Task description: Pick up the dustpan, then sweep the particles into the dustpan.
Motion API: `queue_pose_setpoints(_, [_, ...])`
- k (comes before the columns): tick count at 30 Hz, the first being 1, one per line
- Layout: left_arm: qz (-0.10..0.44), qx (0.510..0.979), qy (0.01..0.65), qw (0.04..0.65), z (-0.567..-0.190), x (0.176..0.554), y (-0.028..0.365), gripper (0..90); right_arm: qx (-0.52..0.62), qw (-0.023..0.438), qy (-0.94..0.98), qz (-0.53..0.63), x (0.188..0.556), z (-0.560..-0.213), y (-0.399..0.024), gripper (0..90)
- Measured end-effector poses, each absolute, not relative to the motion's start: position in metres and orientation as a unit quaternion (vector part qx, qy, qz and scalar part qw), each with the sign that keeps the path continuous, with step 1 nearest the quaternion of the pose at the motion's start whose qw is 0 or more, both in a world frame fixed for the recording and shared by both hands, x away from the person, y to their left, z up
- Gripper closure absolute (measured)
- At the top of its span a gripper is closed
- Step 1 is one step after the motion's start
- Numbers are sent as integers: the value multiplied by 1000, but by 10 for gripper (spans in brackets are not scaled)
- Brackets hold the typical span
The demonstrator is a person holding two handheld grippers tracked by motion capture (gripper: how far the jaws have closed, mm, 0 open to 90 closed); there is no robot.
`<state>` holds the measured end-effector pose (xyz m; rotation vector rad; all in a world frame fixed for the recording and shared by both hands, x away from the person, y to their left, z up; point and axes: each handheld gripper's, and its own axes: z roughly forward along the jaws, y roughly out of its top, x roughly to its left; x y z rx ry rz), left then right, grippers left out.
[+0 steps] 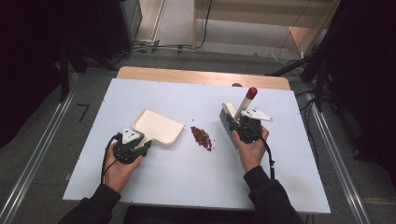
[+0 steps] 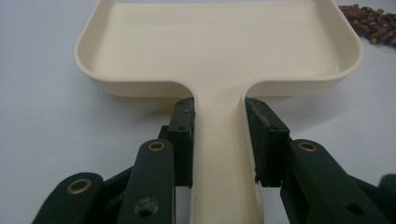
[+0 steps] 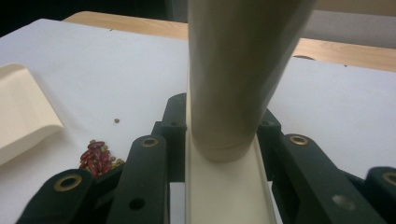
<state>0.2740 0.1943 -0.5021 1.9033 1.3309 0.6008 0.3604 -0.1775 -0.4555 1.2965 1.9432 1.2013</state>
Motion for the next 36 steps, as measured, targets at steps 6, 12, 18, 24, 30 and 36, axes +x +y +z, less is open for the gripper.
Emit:
queue_pose_setpoints(6, [224, 747, 507, 367, -502, 270, 192, 672, 478, 255, 715, 443, 360, -455, -178, 641])
queue_pose_setpoints(12, [217, 756, 497, 367, -502, 265, 190, 672, 477, 255, 715, 442, 360, -455, -178, 642])
queue_pose_setpoints(18, [208, 768, 477, 373, -502, 259, 185, 672, 477, 255, 716, 442, 360, -455, -178, 641])
queue_pose_setpoints(24, [202, 774, 466, 379, -502, 255, 182, 672, 476, 255, 716, 442, 360, -455, -178, 641])
queue_pose_setpoints(30, [198, 779, 456, 383, -501, 252, 181, 672, 477, 254, 716, 442, 360, -456, -177, 641])
queue_pose_setpoints(36, [197, 783, 451, 382, -501, 251, 180, 672, 476, 256, 715, 443, 360, -455, -178, 641])
